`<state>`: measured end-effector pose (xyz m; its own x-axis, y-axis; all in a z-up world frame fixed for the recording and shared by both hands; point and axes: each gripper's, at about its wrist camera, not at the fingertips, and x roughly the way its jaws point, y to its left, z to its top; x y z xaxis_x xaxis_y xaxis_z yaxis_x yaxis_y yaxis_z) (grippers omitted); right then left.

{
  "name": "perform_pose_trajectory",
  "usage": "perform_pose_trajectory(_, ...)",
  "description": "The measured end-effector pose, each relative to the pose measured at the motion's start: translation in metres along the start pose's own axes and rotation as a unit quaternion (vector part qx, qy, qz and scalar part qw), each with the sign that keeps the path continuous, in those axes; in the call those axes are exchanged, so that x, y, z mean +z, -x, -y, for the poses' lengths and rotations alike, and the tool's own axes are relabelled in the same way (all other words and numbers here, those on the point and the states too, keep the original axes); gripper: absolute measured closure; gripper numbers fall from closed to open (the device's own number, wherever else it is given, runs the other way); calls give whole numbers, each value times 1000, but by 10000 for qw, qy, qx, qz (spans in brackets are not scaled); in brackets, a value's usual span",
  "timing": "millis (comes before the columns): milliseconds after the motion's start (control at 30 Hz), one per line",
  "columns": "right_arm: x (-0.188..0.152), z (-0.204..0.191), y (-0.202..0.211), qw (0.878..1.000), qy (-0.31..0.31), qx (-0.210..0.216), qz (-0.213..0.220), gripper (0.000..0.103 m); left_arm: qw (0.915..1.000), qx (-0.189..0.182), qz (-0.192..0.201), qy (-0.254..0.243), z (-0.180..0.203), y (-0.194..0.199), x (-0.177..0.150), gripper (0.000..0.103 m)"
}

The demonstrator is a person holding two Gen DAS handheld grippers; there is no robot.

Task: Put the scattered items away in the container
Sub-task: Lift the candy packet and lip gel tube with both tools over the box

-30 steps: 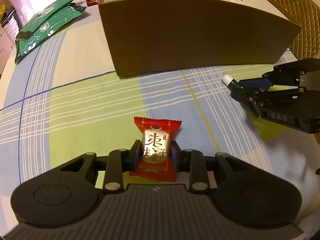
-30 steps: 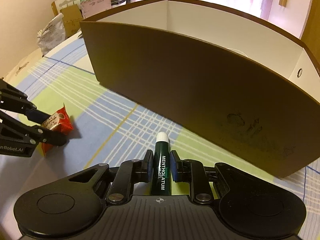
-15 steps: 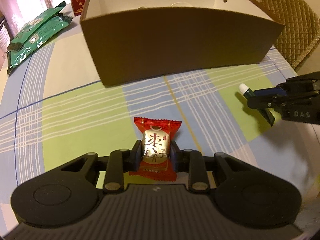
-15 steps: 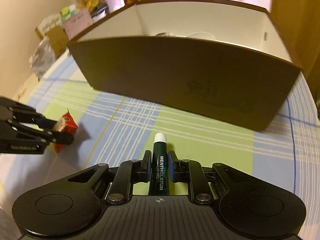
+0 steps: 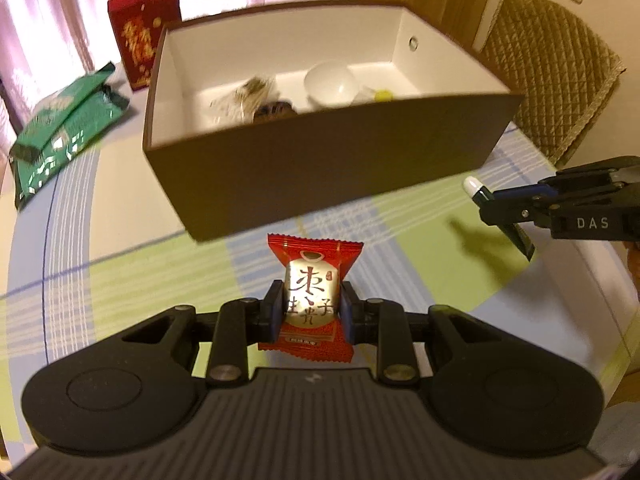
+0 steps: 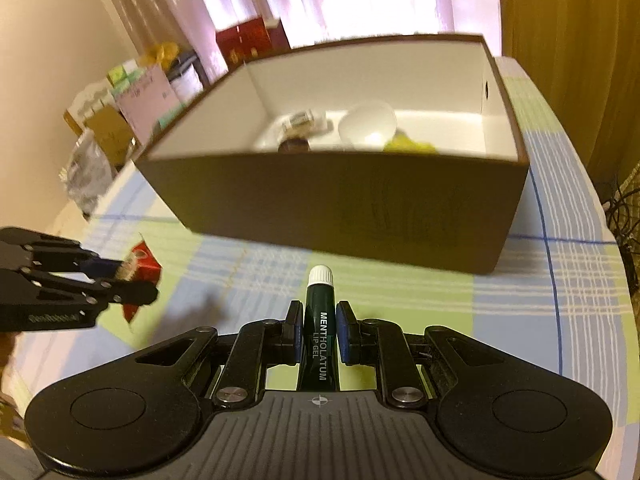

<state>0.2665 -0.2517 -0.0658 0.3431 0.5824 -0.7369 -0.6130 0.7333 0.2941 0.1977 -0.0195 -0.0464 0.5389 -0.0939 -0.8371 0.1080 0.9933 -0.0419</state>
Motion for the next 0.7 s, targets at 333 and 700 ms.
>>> perform_pose_trajectory(333,38,-5,29,9984,50,134,549,83,9980,63,531,-333,-1,23,40,80)
perform_pose_trajectory(700,94,11,47,9932,-47,74,1164,83,9921,96,1002,-743,-6,31,96,79)
